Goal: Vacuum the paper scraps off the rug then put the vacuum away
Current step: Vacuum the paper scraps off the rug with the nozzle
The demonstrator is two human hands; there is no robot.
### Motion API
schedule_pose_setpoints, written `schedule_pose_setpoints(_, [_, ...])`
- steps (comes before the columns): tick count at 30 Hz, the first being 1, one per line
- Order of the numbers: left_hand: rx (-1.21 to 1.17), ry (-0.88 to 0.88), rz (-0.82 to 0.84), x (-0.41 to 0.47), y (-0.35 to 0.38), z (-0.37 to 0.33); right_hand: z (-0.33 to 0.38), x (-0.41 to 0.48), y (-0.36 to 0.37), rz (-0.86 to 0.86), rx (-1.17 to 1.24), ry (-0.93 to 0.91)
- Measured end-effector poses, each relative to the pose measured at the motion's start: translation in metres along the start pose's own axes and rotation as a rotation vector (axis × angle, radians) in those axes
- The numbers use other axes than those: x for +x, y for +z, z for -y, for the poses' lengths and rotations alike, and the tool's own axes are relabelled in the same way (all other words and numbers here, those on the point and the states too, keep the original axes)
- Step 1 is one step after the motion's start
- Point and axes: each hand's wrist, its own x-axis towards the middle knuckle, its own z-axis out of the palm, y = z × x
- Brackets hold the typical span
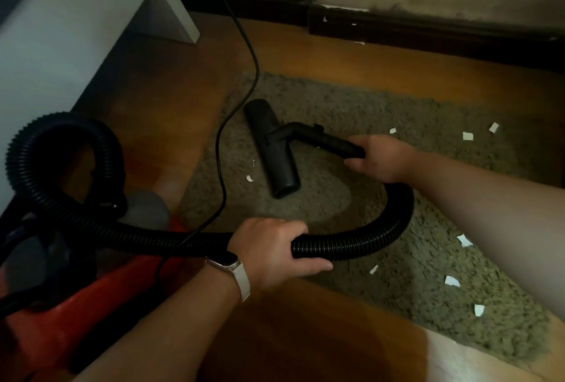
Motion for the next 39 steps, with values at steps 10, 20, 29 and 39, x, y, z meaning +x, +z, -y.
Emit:
schedule_pose_setpoints(10, [0.041,0.032,0.011,0.017,-0.009,0.0,-0.024,-0.007,-0.007,-0.039,0.055,0.1])
schedule_pose_setpoints(20, [-0.004,0.007,0.023,0.008,-0.005,0.007,0.0,0.01,0.0,-0.039,0.046,-0.018])
schedule_pose_setpoints(29, [0.003,-0.03,0.032,0.003,-0.007,0.005,0.008,0.015,0.003,-0.056,0.046,-0.035])
schedule_pose_setpoints(39, [-0.007,-0.019,0.028,-0.004,-0.003,0.008,0.011,0.022,0.012,0.009,0.075,-0.085])
